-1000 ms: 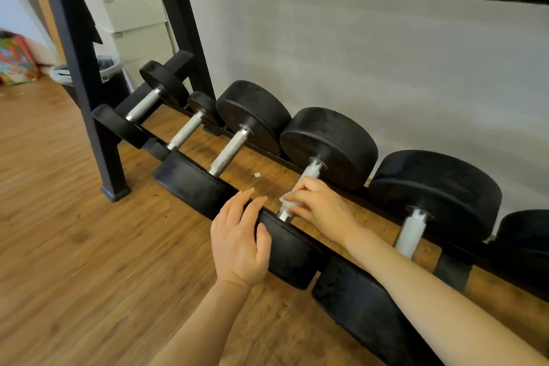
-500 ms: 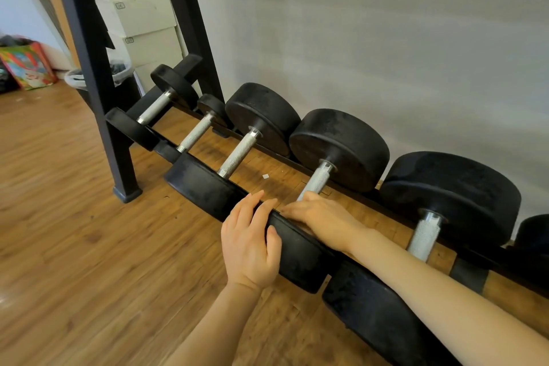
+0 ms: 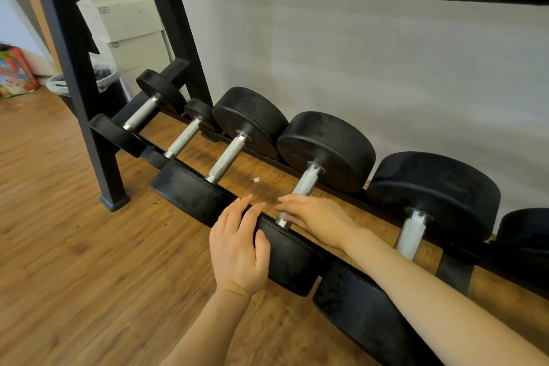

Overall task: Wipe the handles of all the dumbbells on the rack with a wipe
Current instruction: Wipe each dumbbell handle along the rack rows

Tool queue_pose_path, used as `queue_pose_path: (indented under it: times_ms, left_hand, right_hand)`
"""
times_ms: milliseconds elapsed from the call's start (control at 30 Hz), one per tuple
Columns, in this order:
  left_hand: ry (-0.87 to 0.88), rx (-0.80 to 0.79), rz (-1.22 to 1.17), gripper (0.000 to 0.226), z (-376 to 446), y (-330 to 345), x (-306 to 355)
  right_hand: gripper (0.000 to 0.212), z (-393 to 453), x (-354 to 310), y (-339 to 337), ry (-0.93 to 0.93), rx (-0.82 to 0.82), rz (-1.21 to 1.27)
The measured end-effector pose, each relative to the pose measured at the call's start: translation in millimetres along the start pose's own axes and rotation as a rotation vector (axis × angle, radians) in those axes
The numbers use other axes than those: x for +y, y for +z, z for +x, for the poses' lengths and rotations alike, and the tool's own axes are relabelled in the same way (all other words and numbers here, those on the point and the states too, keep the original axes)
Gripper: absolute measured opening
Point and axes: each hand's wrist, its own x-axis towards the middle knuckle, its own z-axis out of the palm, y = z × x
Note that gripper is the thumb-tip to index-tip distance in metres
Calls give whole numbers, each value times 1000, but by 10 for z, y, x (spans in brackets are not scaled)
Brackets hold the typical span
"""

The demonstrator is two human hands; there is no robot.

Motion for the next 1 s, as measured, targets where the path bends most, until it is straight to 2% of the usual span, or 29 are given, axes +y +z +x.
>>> queue_pose_path:
  times_ms: [67,200,367,533,700,867,1000]
  left_hand:
    - [-5,1,0,48,-1,-1,1]
    - [-3,2,7,49,-5,4,-8]
    - [0,13,3,49,-4,0,10]
    - [12,22,4,48,6,-7,22]
    - [7,18,9,48,0,-18,31]
    - [4,11,12,48,5,-14,34]
    - [10,29,17,47,2,-13,32]
  right_hand:
    - [37,7,5,8,-2,11,1]
    - [39,-1,-60,26,-65,-75,25]
    - [37,12,100,19,-2,33,41]
    - [38,-9,88,68,-77,2,-12]
    - [38,7,234,55,23,199,2]
    - [41,1,96,95,-37,96,-40]
    - [41,43,257,6,63,246,-70]
